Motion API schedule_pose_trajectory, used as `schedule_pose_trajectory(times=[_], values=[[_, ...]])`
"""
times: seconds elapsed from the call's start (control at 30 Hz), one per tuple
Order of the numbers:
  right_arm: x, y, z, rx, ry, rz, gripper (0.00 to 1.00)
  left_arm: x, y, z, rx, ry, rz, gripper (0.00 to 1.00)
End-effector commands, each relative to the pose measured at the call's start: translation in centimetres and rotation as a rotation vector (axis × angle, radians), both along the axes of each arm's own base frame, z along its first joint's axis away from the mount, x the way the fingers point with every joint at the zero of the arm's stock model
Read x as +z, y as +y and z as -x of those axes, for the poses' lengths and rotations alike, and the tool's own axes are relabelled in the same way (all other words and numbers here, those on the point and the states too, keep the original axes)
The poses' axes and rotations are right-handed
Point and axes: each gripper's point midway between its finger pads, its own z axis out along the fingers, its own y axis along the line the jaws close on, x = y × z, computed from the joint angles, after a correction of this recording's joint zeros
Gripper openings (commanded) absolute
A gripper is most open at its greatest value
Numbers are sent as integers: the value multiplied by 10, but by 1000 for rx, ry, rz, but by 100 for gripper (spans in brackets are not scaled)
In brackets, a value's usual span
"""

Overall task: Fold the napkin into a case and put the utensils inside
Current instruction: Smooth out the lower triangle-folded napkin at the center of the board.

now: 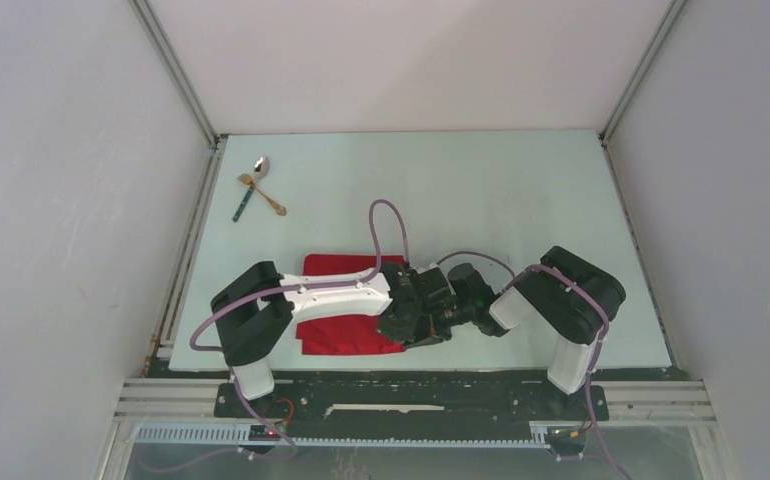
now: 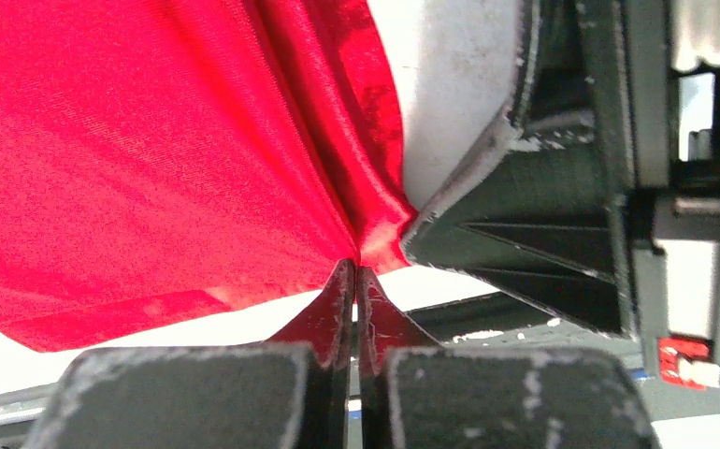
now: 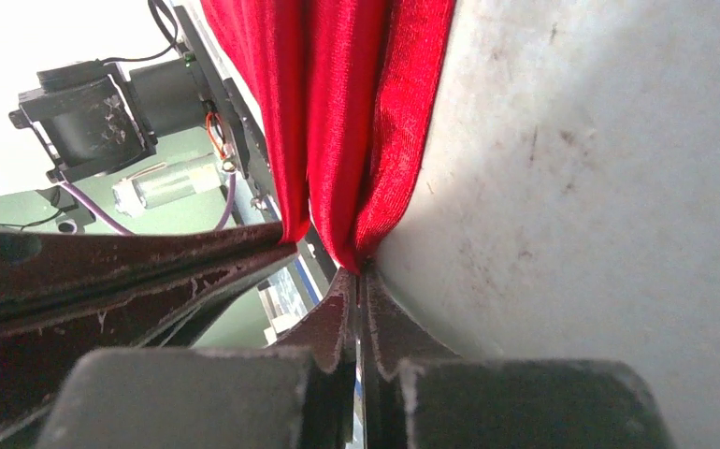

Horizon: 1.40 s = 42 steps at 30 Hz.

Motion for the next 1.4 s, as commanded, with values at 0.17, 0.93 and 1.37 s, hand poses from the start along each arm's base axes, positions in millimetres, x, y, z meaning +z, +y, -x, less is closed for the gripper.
schedule_pose_trajectory(times=[0.17,0.93,1.37], values=[[-7,1,-1,-21,-2,-1,0,18,-24,11,-19,32,122,0],[-10,0,-5,-37,5,-7,0,13,-35,22,-70,82,112,3],[-2,-21,8,-30,-16,80,28,84,-1,-17,44,-38,331,48]])
